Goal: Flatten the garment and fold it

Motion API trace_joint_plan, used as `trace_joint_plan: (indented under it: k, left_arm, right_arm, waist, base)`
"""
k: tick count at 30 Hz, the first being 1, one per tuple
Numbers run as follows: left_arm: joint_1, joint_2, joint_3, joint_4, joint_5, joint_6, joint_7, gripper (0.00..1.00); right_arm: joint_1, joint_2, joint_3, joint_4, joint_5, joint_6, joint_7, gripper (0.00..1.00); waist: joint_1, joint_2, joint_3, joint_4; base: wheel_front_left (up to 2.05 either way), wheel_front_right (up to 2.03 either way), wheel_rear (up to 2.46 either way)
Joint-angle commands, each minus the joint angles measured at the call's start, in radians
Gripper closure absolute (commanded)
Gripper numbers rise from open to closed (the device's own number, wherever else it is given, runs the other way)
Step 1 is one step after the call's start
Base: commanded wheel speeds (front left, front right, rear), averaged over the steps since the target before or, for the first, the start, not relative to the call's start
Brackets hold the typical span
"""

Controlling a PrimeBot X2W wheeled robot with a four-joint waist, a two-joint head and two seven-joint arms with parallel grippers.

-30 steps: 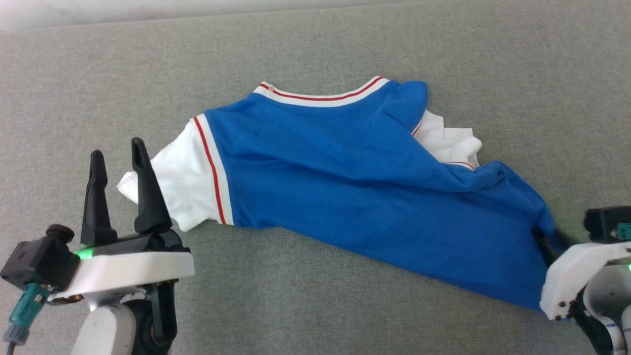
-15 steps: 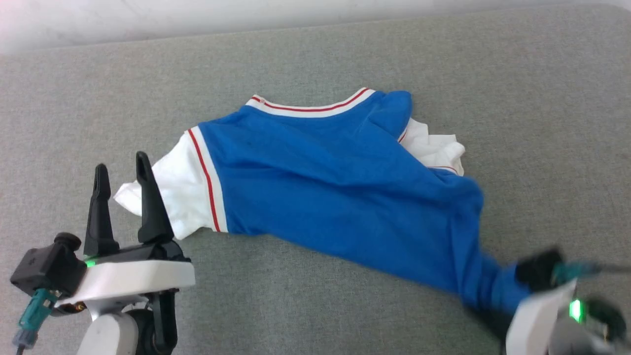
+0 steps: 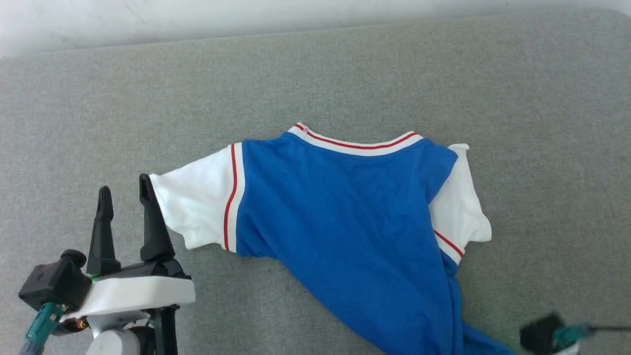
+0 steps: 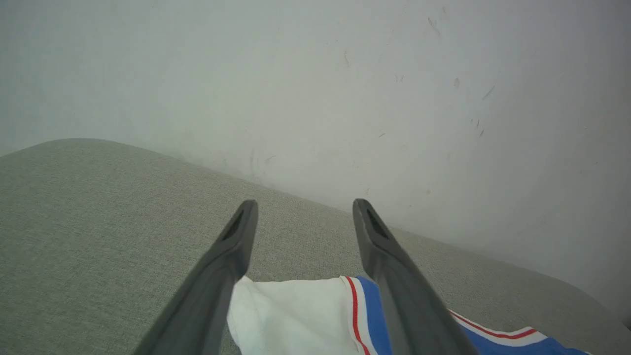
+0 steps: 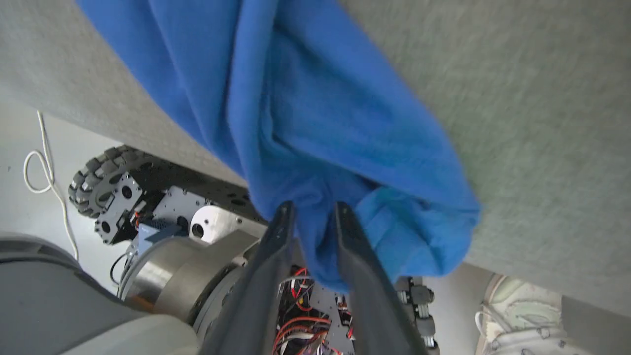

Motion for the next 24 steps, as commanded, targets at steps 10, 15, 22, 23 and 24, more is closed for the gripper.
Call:
trace_joint_plan:
  k: [10, 15, 22, 23, 24]
  left_arm:
    - [-0.004, -0.001, -0.008, -0.011, 0.024, 0.004, -0.003, 0.00]
    - [-0.021, 0.000, -0.015, -0.020, 0.030, 0.006, 0.000, 0.00]
    - [-0.066, -0.005, -0.039, -0.017, 0.040, 0.000, 0.004, 0.00]
    - [-0.072, -0.007, -0.042, -0.015, 0.041, -0.002, 0.004, 0.00]
    - [-0.077, -0.008, -0.045, -0.014, 0.042, -0.003, 0.004, 0.00]
  right_arm:
    - [-0.297, 0.054, -0.185, -0.018, -0.195, 0.002, -0.295, 0.00]
    - [-0.439, 0.070, -0.170, 0.117, -0.297, 0.002, -0.363, 0.00]
    - [-0.609, 0.028, -0.055, 0.319, -0.307, 0.002, -0.387, 0.00]
    - [-0.628, 0.020, -0.042, 0.343, -0.306, 0.002, -0.390, 0.00]
    - [-0.646, 0.013, -0.033, 0.364, -0.304, 0.002, -0.394, 0.00]
  waist:
    - [0.0000, -0.0001, 0.012, 0.011]
    - [0.0000, -0.0001, 0.050, 0.029]
    - [0.0000, -0.0001, 0.107, 0.071]
    - [0.0000, -0.0001, 0.114, 0.078]
    - [0.0000, -0.0001, 0.121, 0.085]
  base:
    - [0.00, 0.00, 0.00]
    - [0.00, 0.00, 0.00]
    - [0.00, 0.00, 0.00]
    - [0.00, 0.00, 0.00]
    - [0.00, 0.00, 0.00]
